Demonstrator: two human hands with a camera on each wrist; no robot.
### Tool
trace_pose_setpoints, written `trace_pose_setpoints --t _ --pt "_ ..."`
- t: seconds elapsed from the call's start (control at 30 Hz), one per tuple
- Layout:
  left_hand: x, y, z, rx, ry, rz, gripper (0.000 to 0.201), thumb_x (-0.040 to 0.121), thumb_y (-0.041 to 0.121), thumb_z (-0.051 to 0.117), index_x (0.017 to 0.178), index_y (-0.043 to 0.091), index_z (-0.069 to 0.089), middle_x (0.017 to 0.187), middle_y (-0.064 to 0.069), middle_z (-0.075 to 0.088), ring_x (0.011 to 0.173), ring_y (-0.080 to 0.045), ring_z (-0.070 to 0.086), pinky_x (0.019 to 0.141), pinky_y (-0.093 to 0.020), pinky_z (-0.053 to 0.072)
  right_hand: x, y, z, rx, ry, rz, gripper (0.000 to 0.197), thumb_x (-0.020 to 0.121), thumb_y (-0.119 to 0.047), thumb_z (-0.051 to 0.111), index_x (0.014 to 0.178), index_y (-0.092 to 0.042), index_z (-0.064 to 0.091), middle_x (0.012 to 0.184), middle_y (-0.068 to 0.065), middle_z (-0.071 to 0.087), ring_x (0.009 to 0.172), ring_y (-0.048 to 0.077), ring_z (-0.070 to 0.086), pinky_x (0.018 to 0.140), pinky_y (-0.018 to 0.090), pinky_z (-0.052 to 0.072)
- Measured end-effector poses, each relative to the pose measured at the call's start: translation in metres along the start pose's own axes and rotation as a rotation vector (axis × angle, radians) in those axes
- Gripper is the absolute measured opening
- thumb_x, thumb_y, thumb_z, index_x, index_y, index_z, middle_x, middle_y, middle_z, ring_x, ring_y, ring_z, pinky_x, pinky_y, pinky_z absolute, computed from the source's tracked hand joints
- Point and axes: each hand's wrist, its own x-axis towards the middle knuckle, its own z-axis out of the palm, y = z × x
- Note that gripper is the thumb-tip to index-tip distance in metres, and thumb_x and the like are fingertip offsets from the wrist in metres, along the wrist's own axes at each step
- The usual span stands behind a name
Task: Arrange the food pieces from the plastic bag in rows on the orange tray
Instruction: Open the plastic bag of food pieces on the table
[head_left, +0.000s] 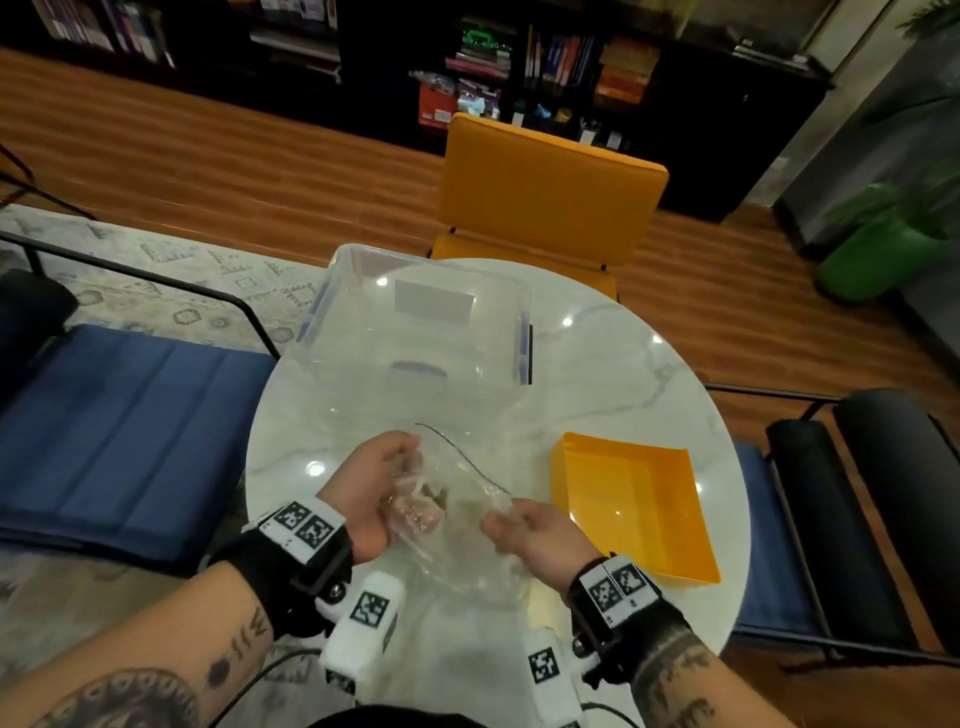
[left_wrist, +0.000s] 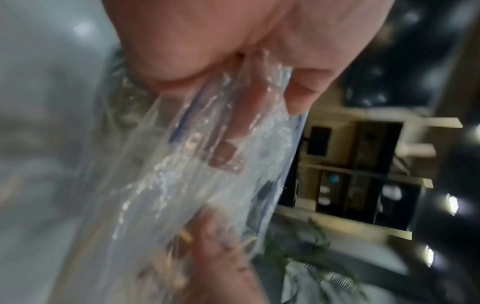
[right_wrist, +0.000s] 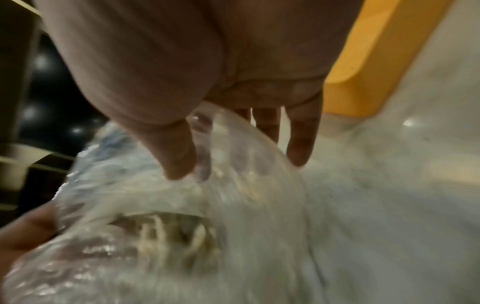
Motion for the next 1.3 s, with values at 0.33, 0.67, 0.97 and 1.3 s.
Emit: trace_pose_setpoints --t 0.33,0.67,0.97,1.3 --pt "0.002 -0.003 -0.012 0.589 -0.099 0.251 0.053 0.055 -0.006 0.064 0.106 0.01 0.058 0.08 -0.005 0.055 0.065 -0.023 0.051 0.057 -0.033 0.039 0.024 -0.018 0.016 0.183 0.06 0.092 0.013 0.092 -0.015 0.058 0.091 -0.006 0.066 0.083 0.017 0.07 0.074 0.029 0.065 0.08 0.048 0.059" --pt "0.003 0.015 -0.034 0.092 -0.013 0.103 0.015 0.099 0.006 0.045 0.087 0.01 0.053 0.073 -0.008 0.065 0.074 -0.028 0.061 0.067 -0.038 0.056 0.02 -0.023 -0.009 0.671 -0.058 0.11 0.048 0.083 -0.024 0.074 0.124 -0.002 0.06 0.123 0.014 0.065 0.118 0.037 0.06 0.105 0.053 0.045" --pt "0.003 0.011 -0.022 -0.01 -0.027 0.057 0.014 0.083 0.021 0.055 0.071 0.016 0.052 0.046 0.006 0.027 0.033 -0.009 0.02 0.038 -0.016 0.015 0.04 -0.008 -0.013 0.53 0.007 -0.007 0.033 0.096 -0.046 0.058 0.081 -0.017 0.063 0.071 0.001 0.07 0.071 0.021 0.063 0.075 0.038 0.048" --pt "0.047 -0.026 -0.049 0.826 0.267 0.251 0.052 0.097 0.056 0.04 0.09 0.009 0.061 0.085 -0.008 0.063 0.079 -0.027 0.062 0.082 -0.043 0.057 0.063 -0.009 -0.008 -0.178 0.147 0.024 0.072 0.087 -0.044 0.069 0.146 -0.021 0.036 0.141 -0.001 0.047 0.127 0.021 0.05 0.106 0.036 0.042"
